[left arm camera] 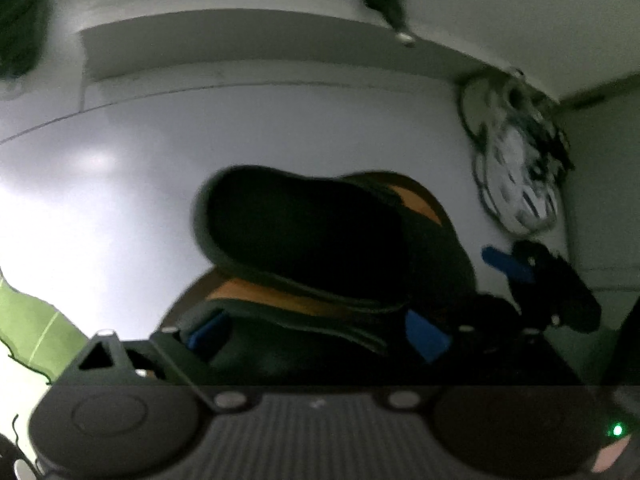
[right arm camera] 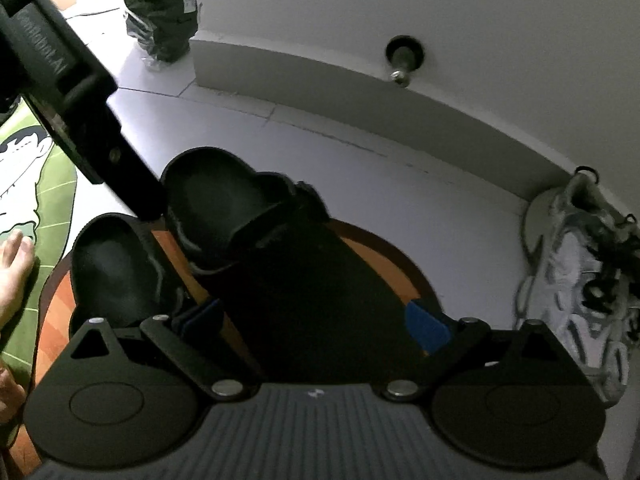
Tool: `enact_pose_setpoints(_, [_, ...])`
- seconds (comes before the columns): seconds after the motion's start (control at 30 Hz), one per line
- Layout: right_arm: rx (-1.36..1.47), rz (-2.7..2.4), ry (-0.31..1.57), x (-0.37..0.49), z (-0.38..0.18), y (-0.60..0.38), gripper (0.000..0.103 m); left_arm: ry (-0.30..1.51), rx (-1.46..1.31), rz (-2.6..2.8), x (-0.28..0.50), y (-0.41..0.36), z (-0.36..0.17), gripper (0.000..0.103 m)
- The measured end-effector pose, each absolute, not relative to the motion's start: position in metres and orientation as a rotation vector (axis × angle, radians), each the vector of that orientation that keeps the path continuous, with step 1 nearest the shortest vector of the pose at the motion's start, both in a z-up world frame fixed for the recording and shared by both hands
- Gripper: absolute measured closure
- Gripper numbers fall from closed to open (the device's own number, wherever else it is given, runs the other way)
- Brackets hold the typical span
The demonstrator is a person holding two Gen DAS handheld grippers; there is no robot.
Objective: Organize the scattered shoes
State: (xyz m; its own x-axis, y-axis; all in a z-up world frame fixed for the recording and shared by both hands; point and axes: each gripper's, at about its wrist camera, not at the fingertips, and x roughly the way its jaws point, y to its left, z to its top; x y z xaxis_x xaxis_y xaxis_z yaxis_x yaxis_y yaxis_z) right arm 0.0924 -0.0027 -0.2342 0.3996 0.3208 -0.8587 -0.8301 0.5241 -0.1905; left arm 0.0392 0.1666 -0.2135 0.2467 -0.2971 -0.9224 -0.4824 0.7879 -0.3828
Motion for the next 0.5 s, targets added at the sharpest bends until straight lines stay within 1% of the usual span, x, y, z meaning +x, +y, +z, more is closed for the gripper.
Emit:
enact_pose_setpoints(0.2, [-0.638,0.798,0.883,0.084,-0.233,-0.012,0.003,1.332,-0.735,0.147,0.036,0.183,-0.229,0.007])
enact_pose_setpoints(0.37, [-0.72,0.833,0.896,0.097,-0.235,-0.01,0.003,1.248,-0.781,0.18,0.033,0.213,-0.224,0.007])
enact_pose_setpoints(0.43, [-0.723,0.843,0.87,0.103,-0.231,-0.008,0.003,1.214,-0.804,0.169,0.036,0.224,-0.224,0.007])
enact_pose_setpoints(0.5, [-0.715,0.844,0.865,0.109,-0.229,-0.005,0.0,1.188,-0.825,0.185,0.038,0.233,-0.224,0.007])
